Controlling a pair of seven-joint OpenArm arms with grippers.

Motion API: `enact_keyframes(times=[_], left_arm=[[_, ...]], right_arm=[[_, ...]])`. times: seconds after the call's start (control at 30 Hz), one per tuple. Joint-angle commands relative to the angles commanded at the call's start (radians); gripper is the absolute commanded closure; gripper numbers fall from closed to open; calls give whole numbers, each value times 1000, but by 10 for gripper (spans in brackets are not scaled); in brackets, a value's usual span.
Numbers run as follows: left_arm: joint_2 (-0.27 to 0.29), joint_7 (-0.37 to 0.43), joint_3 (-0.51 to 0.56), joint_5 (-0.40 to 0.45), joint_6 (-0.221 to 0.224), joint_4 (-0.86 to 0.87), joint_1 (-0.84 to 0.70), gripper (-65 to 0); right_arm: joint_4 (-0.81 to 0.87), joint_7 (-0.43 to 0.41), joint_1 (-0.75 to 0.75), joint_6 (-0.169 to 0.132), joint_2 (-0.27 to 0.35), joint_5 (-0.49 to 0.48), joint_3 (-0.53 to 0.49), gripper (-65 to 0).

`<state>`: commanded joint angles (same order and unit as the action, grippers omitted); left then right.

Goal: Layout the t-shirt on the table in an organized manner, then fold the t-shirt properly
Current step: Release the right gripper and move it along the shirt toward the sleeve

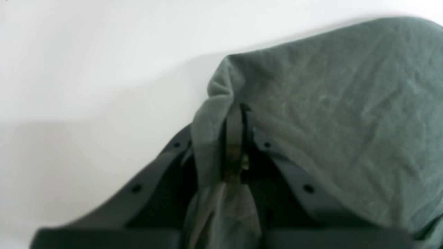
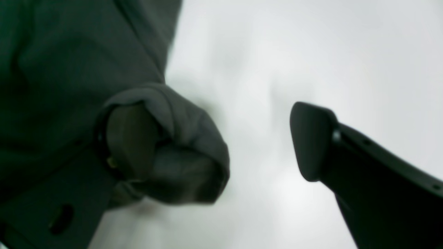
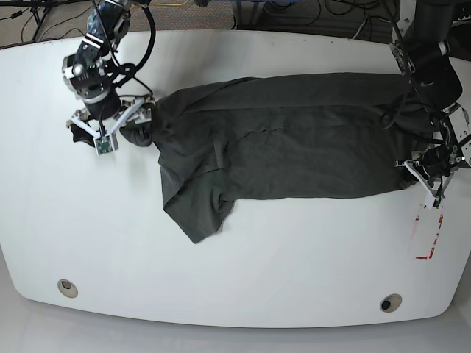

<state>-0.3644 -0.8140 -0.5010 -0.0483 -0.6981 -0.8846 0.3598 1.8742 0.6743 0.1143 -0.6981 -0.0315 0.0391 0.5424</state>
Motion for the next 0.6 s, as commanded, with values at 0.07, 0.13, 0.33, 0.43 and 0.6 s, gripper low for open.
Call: enact_keyframes(times=[0.07,0.13,0.33,0.43,0.6], left_arm=[[0,0,2,0,0,0,-5,0],[0,0,2,0,0,0,-6,0],[3,0,3,0,0,0,-6,0],[3,0,3,0,0,0,-6,0],[3,0,3,0,0,0,-6,0]], right_arm=[[-20,2,-37,0,2,0,0,-580],[-34,20,-77,0,2,0,-3,-580],[-29,123,-141,0,2,-2,-6,-580],[-2,149,-132,0,3,-2,-6,-580],[78,163,-28,0,3,-3,-8,-580]])
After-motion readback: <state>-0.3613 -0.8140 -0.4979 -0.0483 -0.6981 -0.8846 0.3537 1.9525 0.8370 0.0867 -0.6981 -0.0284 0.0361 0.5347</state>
